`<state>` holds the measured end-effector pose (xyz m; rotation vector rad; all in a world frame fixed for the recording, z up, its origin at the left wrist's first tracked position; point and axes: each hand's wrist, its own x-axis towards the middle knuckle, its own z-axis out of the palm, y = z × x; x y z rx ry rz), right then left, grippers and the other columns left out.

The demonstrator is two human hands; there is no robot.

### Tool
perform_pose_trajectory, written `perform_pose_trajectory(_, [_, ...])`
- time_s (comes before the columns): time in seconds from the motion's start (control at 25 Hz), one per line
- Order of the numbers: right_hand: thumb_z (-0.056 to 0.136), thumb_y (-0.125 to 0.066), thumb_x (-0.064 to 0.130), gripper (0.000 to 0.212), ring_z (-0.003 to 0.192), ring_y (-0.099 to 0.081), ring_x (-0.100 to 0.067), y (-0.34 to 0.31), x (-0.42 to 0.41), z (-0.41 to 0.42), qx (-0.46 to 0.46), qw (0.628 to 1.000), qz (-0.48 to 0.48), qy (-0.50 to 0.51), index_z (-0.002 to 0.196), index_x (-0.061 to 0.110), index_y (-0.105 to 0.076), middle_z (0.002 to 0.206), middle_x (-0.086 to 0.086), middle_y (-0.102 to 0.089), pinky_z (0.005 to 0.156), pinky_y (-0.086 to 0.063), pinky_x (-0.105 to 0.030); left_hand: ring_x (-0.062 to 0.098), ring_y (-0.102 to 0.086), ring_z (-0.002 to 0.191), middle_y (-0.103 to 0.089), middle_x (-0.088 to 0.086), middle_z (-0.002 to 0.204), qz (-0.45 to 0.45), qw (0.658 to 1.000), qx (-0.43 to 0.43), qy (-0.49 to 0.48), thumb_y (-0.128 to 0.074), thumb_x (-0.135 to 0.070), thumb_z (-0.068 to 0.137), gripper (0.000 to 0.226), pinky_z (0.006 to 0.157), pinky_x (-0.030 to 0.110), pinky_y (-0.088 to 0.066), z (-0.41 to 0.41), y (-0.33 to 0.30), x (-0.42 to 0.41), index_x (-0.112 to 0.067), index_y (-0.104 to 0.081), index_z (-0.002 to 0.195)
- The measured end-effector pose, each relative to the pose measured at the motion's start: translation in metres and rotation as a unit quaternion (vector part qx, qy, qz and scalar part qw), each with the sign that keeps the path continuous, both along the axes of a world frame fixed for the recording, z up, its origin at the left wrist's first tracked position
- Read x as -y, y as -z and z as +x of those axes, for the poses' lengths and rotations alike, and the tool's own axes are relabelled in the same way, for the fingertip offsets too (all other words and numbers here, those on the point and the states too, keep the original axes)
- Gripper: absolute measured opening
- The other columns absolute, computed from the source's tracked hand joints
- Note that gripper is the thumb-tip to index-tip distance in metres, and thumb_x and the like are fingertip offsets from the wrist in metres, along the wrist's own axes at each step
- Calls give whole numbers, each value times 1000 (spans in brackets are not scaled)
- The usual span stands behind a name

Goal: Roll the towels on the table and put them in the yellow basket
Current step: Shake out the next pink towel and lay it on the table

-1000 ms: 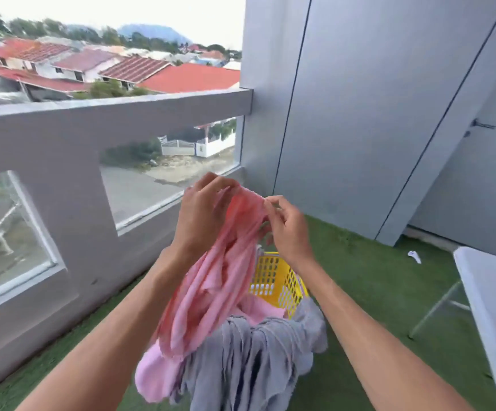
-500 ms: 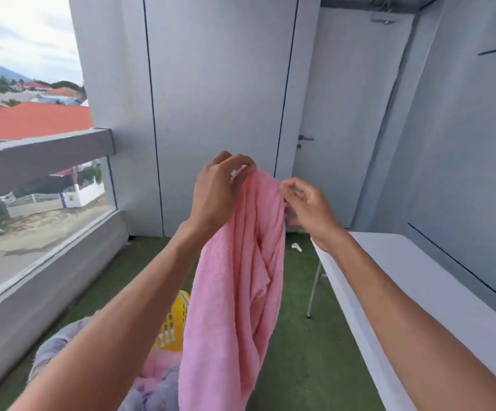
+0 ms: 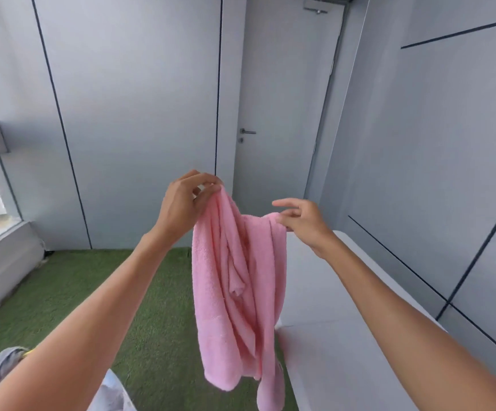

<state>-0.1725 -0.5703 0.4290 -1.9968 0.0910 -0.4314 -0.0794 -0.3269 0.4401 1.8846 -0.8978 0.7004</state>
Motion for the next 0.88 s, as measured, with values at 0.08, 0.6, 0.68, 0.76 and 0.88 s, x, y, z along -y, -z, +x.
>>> perform_pose_trajectory(0.08, [85, -61, 2, 27, 66, -56, -9, -5, 18, 26, 63, 996, -61, 8, 107, 16, -69, 73, 0, -62, 69, -51, -25, 12, -64, 84, -70, -10, 96, 94, 993, -68, 31, -62, -26, 92, 9, 81, 25, -51, 27, 14, 16, -29, -70, 92])
perform_pose_trajectory(0.6, [85, -59, -4, 19, 67, -54, -19, 16, 85, 242, 111, 986, -109, -52, 88, 15, -59, 72, -4, -56, 68, -49, -39, 7, -66, 99, -73, -3, 105, 132, 907, -328, 228, -61, -26, 93, 21, 79, 18, -46, 249, 62, 122, -12, -67, 106])
perform_pose_trajectory(0.68, [85, -60, -3, 18, 68, -54, -20, 10, 93, 281, 119, 986, -107, -55, 89, 15, -58, 73, -4, -56, 70, -47, -36, 3, -65, 92, -71, -5, 104, 158, 892, -333, 261, -64, -26, 91, 23, 76, 15, -46, 285, 68, 141, -12, -67, 109])
perform_pose_trajectory(0.76, [85, -61, -2, 17, 69, -54, -19, 1, 102, 320, 122, 986, -104, -48, 91, 14, -59, 74, -5, -56, 71, -47, -33, 3, -63, 84, -71, -5, 94, 128, 889, -349, 269, -65, -25, 90, 20, 76, 18, -48, 317, 72, 160, -9, -68, 102])
perform_pose_trajectory(0.88, [85, -65, 3, 19, 72, -59, -16, 2, 127, 364, 110, 991, -72, -24, 97, 17, -61, 75, -3, -61, 77, -50, -32, 10, -58, 74, -65, -3, 80, 51, 915, -334, 220, -66, -29, 89, 23, 71, 26, -48, 370, 69, 175, -7, -68, 91])
